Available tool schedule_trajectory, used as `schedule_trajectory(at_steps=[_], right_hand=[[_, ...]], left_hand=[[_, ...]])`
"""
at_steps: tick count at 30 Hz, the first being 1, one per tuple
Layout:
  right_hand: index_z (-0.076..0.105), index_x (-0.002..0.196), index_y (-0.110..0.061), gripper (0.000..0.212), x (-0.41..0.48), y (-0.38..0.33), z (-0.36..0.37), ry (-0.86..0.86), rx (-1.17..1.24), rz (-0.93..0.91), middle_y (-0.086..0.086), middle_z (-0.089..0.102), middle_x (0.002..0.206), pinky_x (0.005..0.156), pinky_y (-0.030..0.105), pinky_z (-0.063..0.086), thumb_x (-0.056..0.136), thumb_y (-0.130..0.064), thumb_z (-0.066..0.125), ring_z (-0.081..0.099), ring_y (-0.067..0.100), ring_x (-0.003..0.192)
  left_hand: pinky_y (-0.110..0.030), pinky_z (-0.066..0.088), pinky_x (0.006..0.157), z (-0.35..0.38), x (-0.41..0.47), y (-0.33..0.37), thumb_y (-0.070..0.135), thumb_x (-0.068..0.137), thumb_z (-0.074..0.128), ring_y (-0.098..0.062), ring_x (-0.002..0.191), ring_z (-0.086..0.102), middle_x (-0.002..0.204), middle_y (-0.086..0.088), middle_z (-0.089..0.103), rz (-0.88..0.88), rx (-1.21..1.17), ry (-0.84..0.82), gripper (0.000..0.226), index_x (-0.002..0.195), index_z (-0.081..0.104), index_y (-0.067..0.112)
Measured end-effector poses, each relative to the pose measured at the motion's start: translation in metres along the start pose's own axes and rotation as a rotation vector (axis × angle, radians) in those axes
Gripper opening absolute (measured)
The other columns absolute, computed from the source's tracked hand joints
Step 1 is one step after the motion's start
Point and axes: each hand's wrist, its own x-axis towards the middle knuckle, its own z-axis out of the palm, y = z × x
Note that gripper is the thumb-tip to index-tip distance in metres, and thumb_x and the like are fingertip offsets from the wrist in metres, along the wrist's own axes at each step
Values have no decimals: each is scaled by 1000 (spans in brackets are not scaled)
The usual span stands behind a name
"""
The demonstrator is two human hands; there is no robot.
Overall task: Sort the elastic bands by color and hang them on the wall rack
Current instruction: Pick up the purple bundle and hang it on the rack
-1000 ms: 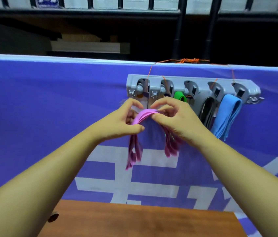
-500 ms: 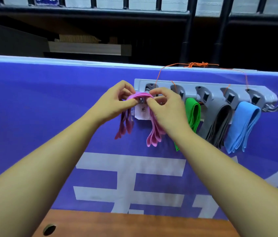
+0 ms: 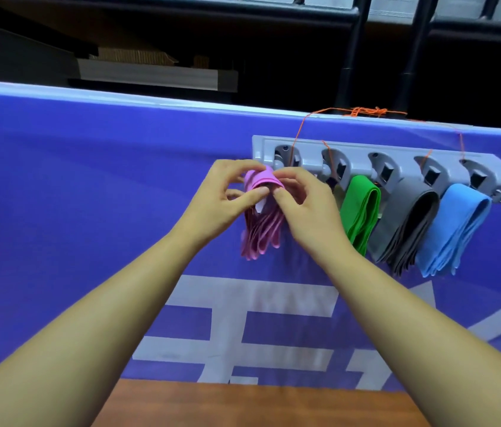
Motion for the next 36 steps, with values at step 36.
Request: schedule_trajectory(at_steps=[36], right_hand=[[48, 134, -12, 46, -202, 93, 36, -277, -348, 355, 6, 49, 130, 99, 32, 41, 92, -26, 59, 54, 17, 108]], left_hand=[[-19, 48, 74, 4, -203, -51, 18, 90, 61, -10, 83, 58, 98, 0, 58, -545, 343, 59, 5, 92, 65, 16]])
